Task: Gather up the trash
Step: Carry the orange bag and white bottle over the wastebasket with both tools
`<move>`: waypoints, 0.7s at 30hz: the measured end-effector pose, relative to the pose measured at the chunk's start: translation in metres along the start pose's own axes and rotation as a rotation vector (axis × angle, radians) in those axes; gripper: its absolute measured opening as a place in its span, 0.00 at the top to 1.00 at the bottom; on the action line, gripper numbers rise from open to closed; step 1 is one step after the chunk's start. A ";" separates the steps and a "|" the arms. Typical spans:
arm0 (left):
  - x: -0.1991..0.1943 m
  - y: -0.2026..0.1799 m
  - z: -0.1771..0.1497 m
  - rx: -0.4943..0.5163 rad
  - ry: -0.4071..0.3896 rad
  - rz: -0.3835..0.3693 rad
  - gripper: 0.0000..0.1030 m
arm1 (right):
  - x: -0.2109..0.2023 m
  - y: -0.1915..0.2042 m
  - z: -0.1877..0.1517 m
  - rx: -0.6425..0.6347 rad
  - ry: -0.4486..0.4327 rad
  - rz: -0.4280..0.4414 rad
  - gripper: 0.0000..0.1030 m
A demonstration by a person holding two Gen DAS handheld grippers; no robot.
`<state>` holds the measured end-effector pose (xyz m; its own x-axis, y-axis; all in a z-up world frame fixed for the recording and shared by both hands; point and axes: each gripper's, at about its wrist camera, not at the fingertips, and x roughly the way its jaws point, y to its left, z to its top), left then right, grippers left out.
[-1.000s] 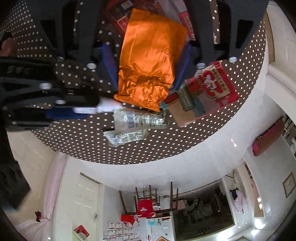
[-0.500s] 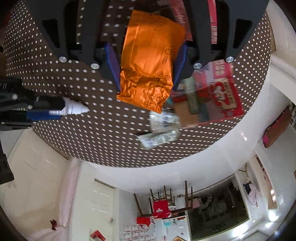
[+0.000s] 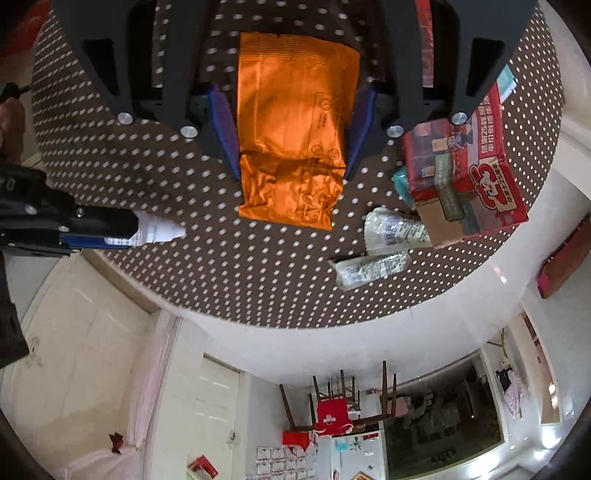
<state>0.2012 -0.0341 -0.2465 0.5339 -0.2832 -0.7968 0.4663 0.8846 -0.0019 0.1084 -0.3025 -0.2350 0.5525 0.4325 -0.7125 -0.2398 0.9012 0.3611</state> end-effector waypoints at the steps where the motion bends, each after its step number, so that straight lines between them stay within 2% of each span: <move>1: -0.003 -0.003 0.002 -0.008 -0.010 -0.008 0.49 | -0.006 -0.005 0.000 0.008 -0.010 -0.002 0.76; 8: -0.020 -0.032 0.014 -0.037 -0.067 -0.041 0.49 | -0.049 -0.043 0.004 0.079 -0.099 -0.027 0.76; 13: -0.021 -0.063 0.036 -0.070 -0.087 -0.091 0.49 | -0.083 -0.072 0.003 0.134 -0.169 -0.058 0.76; 21: -0.018 -0.132 0.067 -0.026 -0.090 -0.169 0.49 | -0.139 -0.132 -0.011 0.266 -0.280 -0.147 0.76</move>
<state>0.1776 -0.1709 -0.1917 0.5105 -0.4596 -0.7268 0.5370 0.8305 -0.1480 0.0541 -0.4808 -0.1903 0.7704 0.2424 -0.5897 0.0518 0.8980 0.4368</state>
